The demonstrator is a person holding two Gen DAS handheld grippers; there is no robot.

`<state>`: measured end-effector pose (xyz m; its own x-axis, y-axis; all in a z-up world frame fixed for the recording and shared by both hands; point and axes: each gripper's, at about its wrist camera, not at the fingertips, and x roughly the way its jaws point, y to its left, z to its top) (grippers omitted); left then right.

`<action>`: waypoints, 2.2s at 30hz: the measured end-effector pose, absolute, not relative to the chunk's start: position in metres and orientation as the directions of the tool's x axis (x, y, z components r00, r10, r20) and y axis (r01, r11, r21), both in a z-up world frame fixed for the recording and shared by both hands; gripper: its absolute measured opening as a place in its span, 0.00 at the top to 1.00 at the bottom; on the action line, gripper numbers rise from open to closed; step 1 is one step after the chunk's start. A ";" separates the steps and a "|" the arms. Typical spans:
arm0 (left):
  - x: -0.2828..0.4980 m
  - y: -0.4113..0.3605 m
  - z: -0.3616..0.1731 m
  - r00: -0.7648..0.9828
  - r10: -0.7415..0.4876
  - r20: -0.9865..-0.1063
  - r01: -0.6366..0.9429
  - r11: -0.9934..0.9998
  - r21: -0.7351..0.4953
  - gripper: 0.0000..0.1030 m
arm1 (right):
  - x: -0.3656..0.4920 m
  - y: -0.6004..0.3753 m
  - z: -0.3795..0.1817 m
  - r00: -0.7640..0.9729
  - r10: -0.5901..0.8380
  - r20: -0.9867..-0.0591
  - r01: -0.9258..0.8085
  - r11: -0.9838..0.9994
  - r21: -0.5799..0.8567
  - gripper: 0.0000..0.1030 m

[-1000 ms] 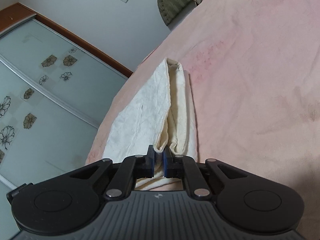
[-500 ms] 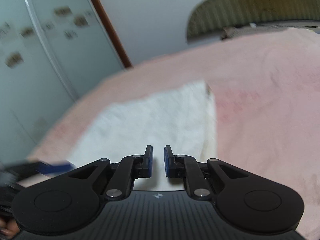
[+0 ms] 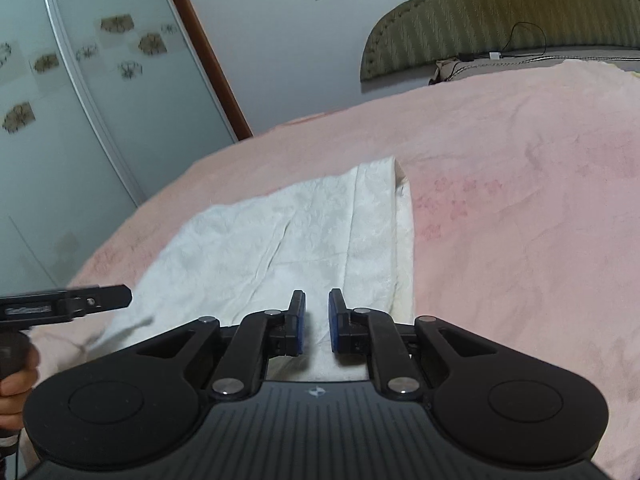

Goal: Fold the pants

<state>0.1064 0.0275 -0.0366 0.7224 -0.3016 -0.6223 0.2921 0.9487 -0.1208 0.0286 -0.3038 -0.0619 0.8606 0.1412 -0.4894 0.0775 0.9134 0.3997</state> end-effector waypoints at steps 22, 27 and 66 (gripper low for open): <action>0.226 0.096 -0.099 0.302 -0.812 -0.500 0.163 0.561 -0.812 0.15 | 0.109 -0.401 -0.111 0.649 0.659 -0.380 -0.152 0.602 0.784 0.35; 0.236 0.068 -0.101 0.263 -0.827 -0.498 0.249 0.556 -0.793 0.11 | 0.136 -0.391 -0.110 0.635 0.672 -0.381 -0.168 0.602 0.781 0.36; 0.294 0.048 -0.033 0.683 -0.290 -0.670 0.263 0.954 -0.144 0.51 | 0.237 -0.326 -0.079 0.773 0.308 -0.554 -0.035 0.893 0.448 0.51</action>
